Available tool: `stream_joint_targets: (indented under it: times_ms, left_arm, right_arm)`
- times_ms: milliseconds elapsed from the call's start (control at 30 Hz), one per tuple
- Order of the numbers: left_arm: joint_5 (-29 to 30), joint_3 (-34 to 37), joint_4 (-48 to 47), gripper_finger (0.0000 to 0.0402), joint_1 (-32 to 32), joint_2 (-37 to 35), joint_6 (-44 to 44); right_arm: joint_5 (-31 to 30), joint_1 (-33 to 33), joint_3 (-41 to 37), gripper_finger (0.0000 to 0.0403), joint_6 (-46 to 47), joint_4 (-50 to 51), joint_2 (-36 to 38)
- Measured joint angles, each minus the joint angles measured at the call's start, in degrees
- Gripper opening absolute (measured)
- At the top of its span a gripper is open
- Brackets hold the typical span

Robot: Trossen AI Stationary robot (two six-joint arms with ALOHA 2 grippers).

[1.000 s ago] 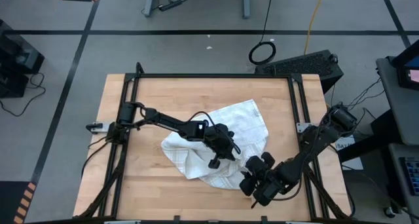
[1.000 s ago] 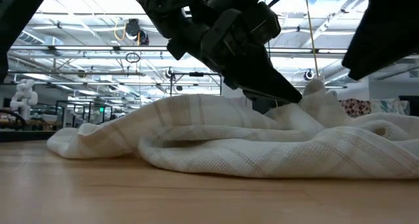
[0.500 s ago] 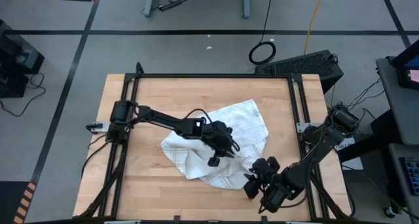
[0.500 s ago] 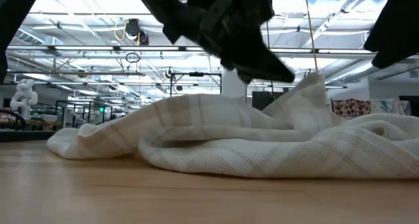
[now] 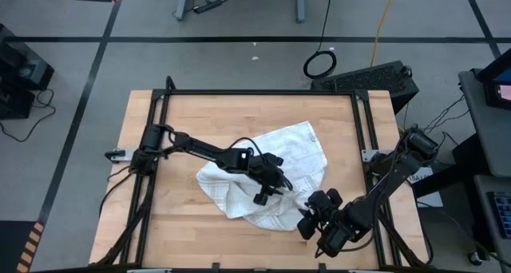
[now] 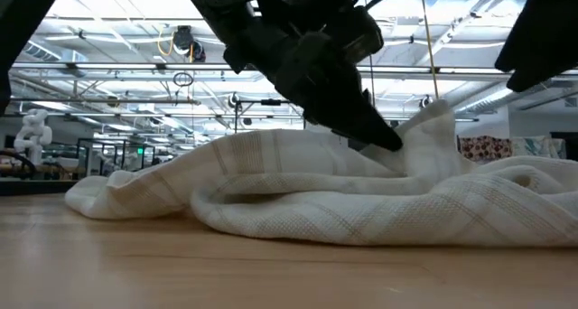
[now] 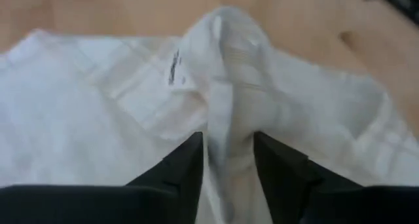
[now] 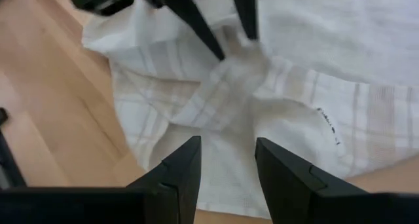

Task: Roll towel
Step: Roll the towel

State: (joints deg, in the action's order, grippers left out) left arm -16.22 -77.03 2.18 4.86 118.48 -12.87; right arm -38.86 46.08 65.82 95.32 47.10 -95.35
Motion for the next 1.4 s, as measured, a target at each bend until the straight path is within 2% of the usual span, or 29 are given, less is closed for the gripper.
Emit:
stream_joint_targets:
  times_ms: [67,167,200,333,400,500,633,767,900,1100,1400]
  left_arm:
    - [-3.6,0.0,-0.3,0.0099,0.0,0.1,0.1]
    - [-4.0,0.0,-5.5,0.0026,0.0,-0.4,2.4]
    - [-4.1,0.1,-8.9,0.0014,0.0,-1.0,3.8]
    - [-5.2,0.0,-19.5,0.0007,0.3,-6.0,2.5]
    - [-5.4,0.0,-21.7,0.0005,1.1,-7.9,0.8]
    - [-5.8,0.0,-21.9,0.0005,2.2,-9.5,0.5]
    - [-5.7,0.0,-21.0,0.0005,3.8,-9.7,0.5]
    - [-4.3,0.8,-22.1,0.0005,5.5,-9.3,0.5]
    - [-3.0,1.9,-22.4,0.0005,6.6,-9.3,0.4]
    - [0.5,2.8,-23.7,0.0005,6.8,-9.3,0.5]
    - [0.7,2.9,-25.6,0.0004,6.8,-9.3,0.5]
  right_arm:
    - [0.1,-0.3,0.0,0.0137,0.0,0.7,1.3]
    - [0.2,-1.1,0.0,0.0137,0.8,1.8,4.5]
    - [0.2,-1.3,0.0,0.0137,1.3,2.7,5.8]
    - [2.6,-3.4,0.0,0.0137,-1.1,5.7,10.2]
    - [4.4,-5.5,0.0,0.0137,-4.4,6.2,11.2]
    - [12.8,-10.6,-0.5,0.0142,-10.0,4.3,11.5]
    - [25.2,-18.6,-2.9,0.0153,-12.1,-6.5,11.3]
    - [31.4,-25.1,-2.9,0.0167,-10.4,-9.0,11.4]
    - [36.9,-29.4,-2.9,0.0185,-15.3,-9.0,10.8]
    - [39.9,-31.1,-3.0,0.0209,-19.7,-8.9,7.6]
    - [37.6,-30.6,-3.0,0.0217,-21.6,-12.3,1.8]
